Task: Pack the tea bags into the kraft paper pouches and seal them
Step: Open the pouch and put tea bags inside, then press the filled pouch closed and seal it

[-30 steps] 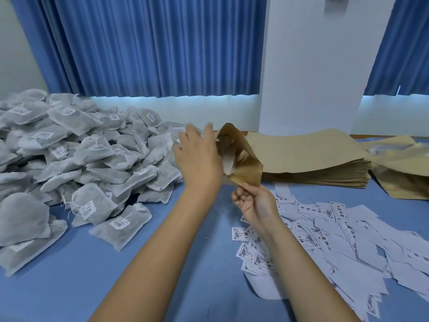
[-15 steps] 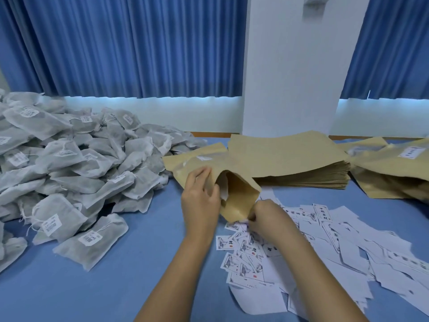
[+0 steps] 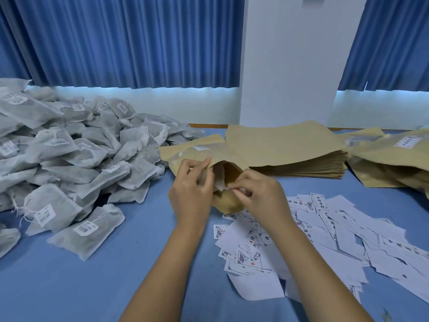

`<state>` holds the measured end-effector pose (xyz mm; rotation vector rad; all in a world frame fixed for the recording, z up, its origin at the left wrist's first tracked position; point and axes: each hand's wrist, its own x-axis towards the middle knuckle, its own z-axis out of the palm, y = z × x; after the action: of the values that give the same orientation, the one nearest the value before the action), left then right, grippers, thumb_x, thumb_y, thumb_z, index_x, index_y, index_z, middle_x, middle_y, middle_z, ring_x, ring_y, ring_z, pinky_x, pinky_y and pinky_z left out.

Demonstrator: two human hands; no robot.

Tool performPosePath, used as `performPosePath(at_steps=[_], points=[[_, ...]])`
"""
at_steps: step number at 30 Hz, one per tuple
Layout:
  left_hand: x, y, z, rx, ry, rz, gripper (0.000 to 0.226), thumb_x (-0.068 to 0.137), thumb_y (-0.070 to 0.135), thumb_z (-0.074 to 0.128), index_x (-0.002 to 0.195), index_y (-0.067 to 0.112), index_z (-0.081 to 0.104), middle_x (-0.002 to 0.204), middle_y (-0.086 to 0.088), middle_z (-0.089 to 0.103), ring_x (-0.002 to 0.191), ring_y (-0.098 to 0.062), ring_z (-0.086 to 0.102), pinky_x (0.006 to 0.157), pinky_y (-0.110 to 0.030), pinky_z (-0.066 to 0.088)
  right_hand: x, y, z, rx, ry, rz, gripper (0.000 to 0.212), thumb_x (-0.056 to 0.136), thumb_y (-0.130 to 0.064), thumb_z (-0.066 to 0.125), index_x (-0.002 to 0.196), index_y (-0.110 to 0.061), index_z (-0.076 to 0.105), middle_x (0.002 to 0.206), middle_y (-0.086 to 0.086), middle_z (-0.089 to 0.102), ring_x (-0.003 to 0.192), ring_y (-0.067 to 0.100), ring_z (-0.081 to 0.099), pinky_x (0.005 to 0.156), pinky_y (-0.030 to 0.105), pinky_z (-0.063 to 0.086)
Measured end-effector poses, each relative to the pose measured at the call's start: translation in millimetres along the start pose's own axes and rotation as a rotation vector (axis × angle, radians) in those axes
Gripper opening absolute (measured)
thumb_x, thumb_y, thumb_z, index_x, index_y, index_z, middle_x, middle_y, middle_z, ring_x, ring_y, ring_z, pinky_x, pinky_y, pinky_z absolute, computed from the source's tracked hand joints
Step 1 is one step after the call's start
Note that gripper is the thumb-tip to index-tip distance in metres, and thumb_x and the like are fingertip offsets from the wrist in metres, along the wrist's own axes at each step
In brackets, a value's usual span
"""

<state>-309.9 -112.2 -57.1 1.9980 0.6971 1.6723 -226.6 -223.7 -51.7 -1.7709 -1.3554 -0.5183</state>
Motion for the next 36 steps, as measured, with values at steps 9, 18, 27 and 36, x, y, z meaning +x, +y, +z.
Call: performPosePath(at_steps=[9, 18, 27, 36], points=[[0.8, 1.0, -4.7, -0.034, 0.002, 0.041, 0.019, 0.081, 0.002, 0.068, 0.095, 0.011, 0.077, 0.077, -0.006, 0.062, 0.052, -0.023, 0.050, 0.052, -0.036, 0.045, 2.8, 3.2, 25.0, -0.104, -0.173, 0.064, 0.034, 0.087, -0.008, 0.050, 0.116, -0.016, 0.066, 0.129, -0.003, 0.058, 0.104, 0.019, 0.059, 0.073, 0.032, 0.051], [3.9, -0.7, -4.9, -0.050, -0.020, 0.068, 0.035, 0.086, -0.004, 0.051, 0.113, 0.009, 0.070, 0.081, -0.004, 0.041, 0.067, -0.005, 0.032, 0.058, -0.019, 0.029, -8.3, 0.3, 16.9, 0.109, -0.305, 0.213, 0.038, 0.077, 0.006, 0.044, 0.097, -0.008, 0.072, 0.099, 0.005, 0.071, 0.088, 0.017, 0.064, 0.082, 0.031, 0.052], [0.8, 3.8, -6.1, 0.107, -0.125, 0.214, 0.039, 0.086, 0.017, 0.041, 0.109, 0.014, 0.072, 0.080, -0.008, 0.053, 0.063, -0.024, 0.053, 0.043, -0.035, 0.044, 11.0, -6.3, 34.9, 0.136, -0.367, 0.285, 0.048, 0.080, 0.011, 0.040, 0.123, -0.002, 0.057, 0.122, 0.015, 0.052, 0.111, 0.027, 0.050, 0.099, 0.034, 0.040], [2.5, 2.2, -2.2, 0.083, -0.173, 0.207, 0.051, 0.075, -0.009, 0.042, 0.117, 0.007, 0.066, 0.114, -0.015, 0.053, 0.079, -0.018, 0.050, 0.056, -0.030, 0.041, -11.3, 12.4, -0.6, 0.207, -0.641, 0.905, 0.033, 0.086, -0.036, 0.046, 0.080, -0.006, 0.060, 0.064, 0.009, 0.071, 0.044, 0.021, 0.060, 0.045, 0.020, 0.041]])
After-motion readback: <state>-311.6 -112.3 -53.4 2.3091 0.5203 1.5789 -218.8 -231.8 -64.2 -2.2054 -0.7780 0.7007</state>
